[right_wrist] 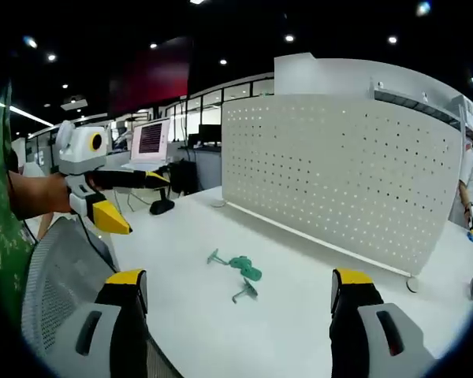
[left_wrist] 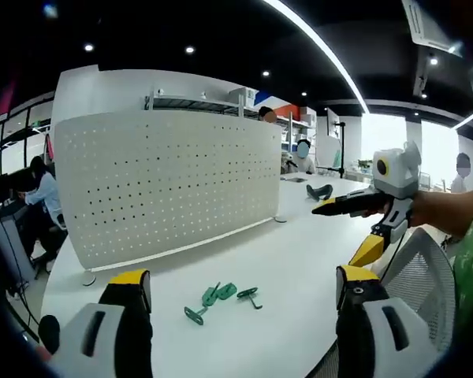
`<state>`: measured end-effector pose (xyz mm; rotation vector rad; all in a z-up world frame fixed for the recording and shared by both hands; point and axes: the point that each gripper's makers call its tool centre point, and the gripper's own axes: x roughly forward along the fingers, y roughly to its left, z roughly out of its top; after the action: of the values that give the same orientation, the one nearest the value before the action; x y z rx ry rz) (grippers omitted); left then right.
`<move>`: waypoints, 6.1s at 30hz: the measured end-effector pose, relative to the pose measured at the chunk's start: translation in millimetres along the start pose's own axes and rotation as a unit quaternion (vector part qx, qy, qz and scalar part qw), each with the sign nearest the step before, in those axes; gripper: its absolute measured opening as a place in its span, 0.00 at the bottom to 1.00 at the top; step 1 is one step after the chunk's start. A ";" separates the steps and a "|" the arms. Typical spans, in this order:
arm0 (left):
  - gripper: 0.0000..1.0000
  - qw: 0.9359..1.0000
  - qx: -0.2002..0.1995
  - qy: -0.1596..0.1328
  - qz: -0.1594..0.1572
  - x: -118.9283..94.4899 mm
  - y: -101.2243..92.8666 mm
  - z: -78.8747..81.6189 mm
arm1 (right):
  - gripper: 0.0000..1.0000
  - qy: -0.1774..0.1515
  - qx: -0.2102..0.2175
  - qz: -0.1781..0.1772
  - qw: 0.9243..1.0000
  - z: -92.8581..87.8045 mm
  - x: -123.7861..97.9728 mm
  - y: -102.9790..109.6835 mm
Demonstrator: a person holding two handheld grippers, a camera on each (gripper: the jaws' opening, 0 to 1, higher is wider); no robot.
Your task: Insert the hook assembly into the mounting plate slot until the hook locks in place.
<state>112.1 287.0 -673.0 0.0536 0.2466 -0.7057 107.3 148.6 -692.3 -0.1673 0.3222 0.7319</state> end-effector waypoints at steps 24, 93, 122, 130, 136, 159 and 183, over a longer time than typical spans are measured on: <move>0.99 1.000 -0.001 0.002 0.004 3.5 4.1 -1.9 | 0.98 0.005 0.000 0.000 1.000 -2.3 3.2 -1.5; 0.93 1.000 -0.007 0.021 0.005 12.0 4.6 -17.0 | 0.83 0.047 -0.035 0.046 0.997 -4.9 45.9 -12.0; 0.92 1.000 -0.020 0.023 0.000 16.6 -3.1 -28.6 | 0.70 0.097 -0.073 0.080 0.989 -19.7 84.6 -16.0; 0.92 1.000 -0.021 0.024 0.000 16.5 -2.6 -29.3 | 0.69 0.110 -0.084 0.084 0.987 -24.8 93.1 -17.3; 0.92 1.000 -0.021 0.024 -0.002 17.1 -3.0 -29.6 | 0.64 0.121 -0.085 0.092 0.985 -27.9 101.4 -15.9; 0.90 0.999 -0.015 0.034 -0.008 20.7 -4.3 -34.3 | 0.54 0.150 -0.109 0.114 0.976 -39.2 129.9 -19.0; 0.90 0.999 -0.017 0.036 -0.001 20.6 0.0 -35.5 | 0.50 0.177 -0.127 0.141 0.966 -53.1 157.4 -14.8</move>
<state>119.8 278.6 -712.5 0.0456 0.3272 -0.7022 215.0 222.6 -795.9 -0.5068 0.6003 1.0269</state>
